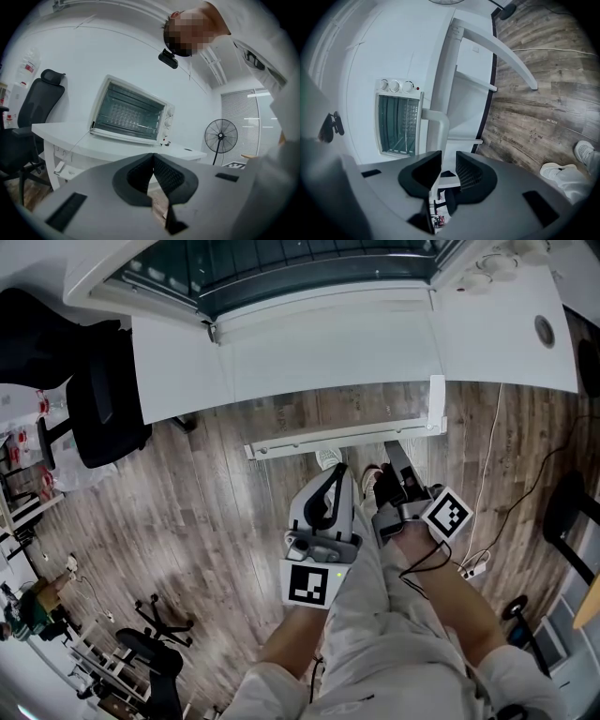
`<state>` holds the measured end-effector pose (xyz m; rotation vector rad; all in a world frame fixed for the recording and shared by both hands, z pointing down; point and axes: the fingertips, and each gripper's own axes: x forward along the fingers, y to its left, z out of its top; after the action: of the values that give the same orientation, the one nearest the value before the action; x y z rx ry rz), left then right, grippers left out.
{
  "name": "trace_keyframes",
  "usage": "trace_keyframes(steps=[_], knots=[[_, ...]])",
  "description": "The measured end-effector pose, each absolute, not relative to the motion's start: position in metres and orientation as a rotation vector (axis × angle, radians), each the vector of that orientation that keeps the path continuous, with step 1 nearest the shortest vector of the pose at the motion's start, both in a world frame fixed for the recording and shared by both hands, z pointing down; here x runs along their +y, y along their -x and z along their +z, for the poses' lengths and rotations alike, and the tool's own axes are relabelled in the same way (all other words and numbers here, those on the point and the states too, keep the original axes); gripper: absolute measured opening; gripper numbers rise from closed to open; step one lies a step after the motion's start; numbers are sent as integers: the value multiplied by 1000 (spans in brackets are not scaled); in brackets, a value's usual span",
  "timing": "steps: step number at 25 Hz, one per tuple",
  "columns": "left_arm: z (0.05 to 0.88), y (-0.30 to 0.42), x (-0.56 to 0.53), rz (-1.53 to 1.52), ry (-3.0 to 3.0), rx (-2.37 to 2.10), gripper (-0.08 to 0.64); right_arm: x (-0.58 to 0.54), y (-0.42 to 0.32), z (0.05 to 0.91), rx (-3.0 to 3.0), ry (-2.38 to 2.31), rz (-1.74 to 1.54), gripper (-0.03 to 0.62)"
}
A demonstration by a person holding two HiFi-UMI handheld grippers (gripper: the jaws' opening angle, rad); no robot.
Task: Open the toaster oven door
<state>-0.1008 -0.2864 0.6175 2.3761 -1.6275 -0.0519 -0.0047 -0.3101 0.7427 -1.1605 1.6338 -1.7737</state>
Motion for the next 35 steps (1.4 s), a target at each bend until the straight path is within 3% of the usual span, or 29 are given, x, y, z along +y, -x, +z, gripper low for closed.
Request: trace_keyframes(steps=[5,12,26,35], knots=[[604,101,-281,-44,-2385,-1633,8,-282,-8,741,1659,1188,-1818,104],[565,97,-267,-17,-2415,-1669,8,-257,-39,685,1861,1238,-1719,29],[490,86,-202,44,-2420,-1733,8,-228,-56,539,2611,1271,-977,17],[464,109,-167,74,-2397,-1842,8,-216,-74,503,2723,1337,-768,18]])
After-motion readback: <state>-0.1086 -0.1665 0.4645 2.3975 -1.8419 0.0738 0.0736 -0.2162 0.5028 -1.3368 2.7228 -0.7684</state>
